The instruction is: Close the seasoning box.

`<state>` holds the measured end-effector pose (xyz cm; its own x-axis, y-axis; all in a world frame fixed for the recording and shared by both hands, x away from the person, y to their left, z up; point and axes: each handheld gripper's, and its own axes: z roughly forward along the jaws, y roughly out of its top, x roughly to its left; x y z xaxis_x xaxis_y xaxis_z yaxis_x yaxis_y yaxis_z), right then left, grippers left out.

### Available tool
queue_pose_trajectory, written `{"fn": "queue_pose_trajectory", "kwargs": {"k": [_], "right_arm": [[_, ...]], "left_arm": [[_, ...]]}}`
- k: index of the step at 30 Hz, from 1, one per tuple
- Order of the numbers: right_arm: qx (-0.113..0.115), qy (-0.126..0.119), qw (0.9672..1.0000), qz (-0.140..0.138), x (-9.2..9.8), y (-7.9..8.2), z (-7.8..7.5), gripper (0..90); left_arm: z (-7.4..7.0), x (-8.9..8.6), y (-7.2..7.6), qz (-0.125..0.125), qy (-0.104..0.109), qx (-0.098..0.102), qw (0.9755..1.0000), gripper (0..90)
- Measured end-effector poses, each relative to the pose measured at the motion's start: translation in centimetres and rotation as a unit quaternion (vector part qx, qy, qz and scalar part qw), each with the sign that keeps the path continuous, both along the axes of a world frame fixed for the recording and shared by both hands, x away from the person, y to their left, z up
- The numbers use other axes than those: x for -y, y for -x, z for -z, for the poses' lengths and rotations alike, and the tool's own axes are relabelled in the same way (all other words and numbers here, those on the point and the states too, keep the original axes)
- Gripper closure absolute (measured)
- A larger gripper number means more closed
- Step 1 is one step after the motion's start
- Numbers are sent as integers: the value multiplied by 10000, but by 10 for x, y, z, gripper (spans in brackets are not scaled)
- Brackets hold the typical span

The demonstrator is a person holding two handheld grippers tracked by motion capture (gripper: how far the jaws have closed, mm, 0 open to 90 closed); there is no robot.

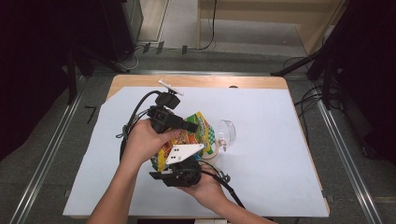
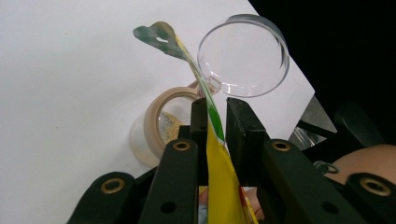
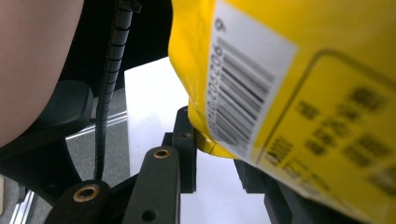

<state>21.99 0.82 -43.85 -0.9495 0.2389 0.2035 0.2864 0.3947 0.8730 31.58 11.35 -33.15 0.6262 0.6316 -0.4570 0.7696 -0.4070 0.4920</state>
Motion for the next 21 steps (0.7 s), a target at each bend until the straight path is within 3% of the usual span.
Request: {"fn": "queue_pose_trajectory", "kwargs": {"k": [21], "right_arm": [[21, -28, 10000, -26, 4, 2, -2, 736]], "left_arm": [[-1, -2, 0, 27, 83, 21, 10000, 807]]}}
